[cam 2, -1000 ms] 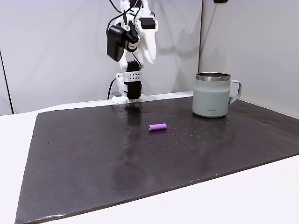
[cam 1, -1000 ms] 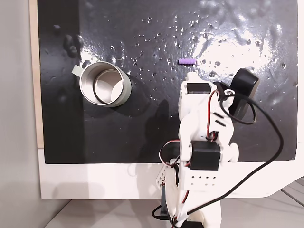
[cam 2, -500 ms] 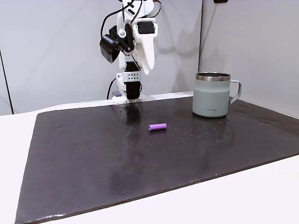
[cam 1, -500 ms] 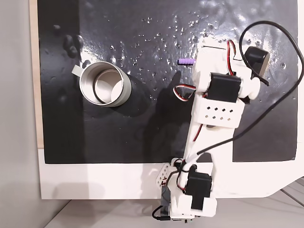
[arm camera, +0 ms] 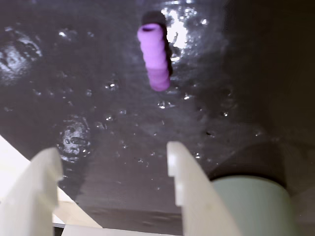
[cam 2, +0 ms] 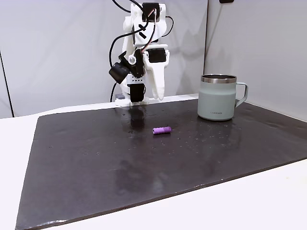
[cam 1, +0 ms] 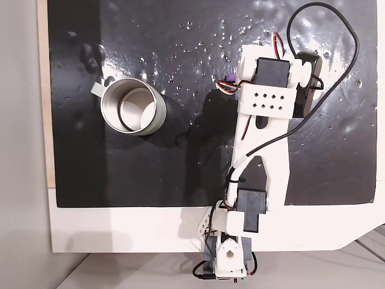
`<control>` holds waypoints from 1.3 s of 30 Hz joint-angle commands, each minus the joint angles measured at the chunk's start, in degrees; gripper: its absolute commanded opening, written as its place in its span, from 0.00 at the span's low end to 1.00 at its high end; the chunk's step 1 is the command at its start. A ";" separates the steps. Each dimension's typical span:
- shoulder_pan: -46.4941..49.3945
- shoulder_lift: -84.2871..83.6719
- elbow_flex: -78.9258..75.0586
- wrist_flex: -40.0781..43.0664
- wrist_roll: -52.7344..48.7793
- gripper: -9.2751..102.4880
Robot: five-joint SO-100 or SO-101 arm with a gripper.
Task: Grasp a pengrip and put it in the cup.
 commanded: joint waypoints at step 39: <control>-2.20 -13.97 5.01 -13.45 1.41 0.08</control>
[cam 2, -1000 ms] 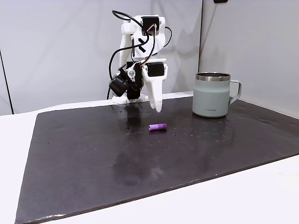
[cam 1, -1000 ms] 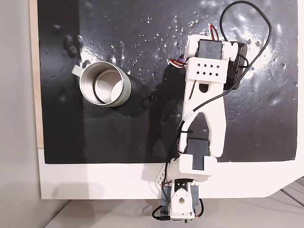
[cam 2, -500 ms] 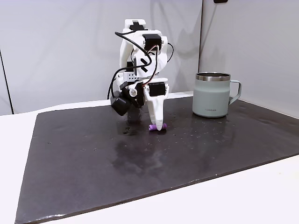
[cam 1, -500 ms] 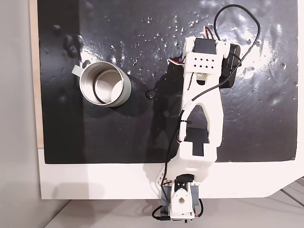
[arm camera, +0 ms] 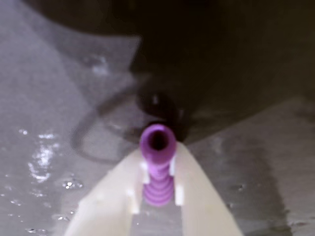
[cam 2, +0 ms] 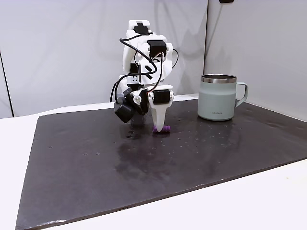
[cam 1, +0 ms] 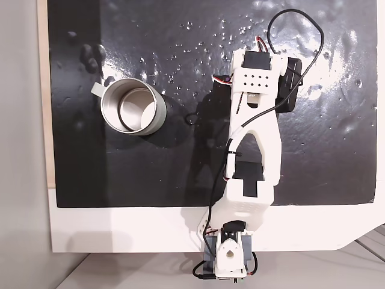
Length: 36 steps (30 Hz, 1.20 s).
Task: Grasp a pengrip and put it in the cup.
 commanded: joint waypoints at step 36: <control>-21.88 35.51 -20.13 25.84 -3.96 0.08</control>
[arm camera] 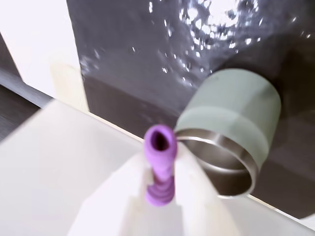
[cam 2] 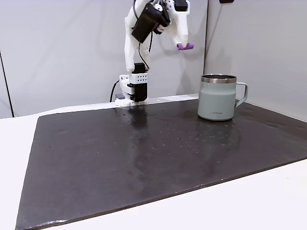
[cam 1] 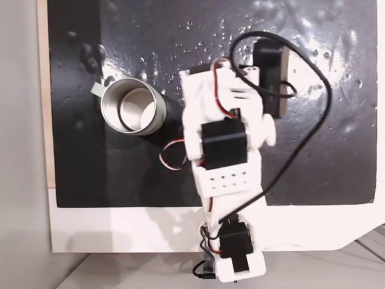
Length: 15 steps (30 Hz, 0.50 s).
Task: Grasp a pengrip and put it in the cup.
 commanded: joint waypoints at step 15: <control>-23.99 -12.48 -9.58 0.62 -2.72 0.08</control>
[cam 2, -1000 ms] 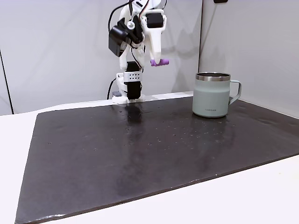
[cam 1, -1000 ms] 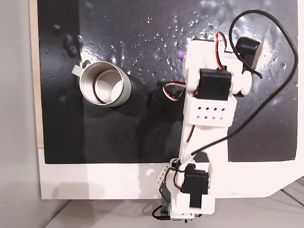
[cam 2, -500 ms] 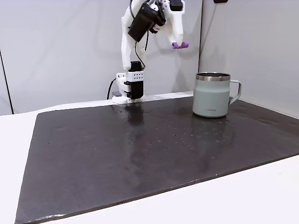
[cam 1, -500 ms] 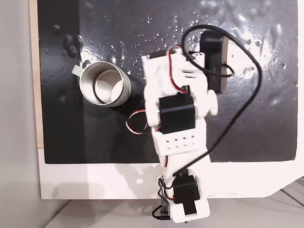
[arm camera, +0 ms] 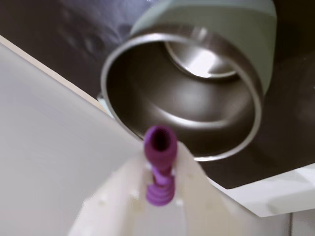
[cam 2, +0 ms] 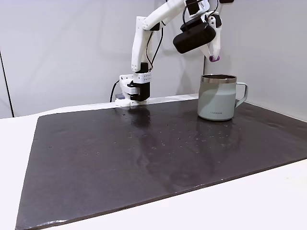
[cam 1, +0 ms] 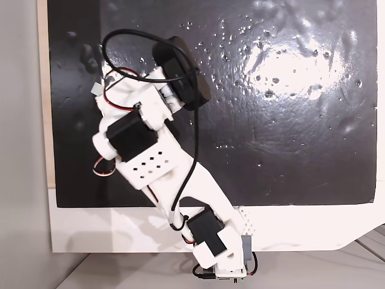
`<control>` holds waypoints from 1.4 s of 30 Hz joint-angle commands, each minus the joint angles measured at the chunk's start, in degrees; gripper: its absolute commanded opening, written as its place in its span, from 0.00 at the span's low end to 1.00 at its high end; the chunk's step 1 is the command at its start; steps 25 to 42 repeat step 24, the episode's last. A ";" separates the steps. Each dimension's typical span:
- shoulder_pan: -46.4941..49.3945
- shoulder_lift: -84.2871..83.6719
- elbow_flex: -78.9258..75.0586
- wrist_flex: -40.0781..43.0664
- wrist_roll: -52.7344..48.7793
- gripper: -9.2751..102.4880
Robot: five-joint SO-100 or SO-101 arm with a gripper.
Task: Grasp a pengrip and put it in the cup.
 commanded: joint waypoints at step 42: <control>-3.34 0.97 -3.78 0.44 -2.11 0.33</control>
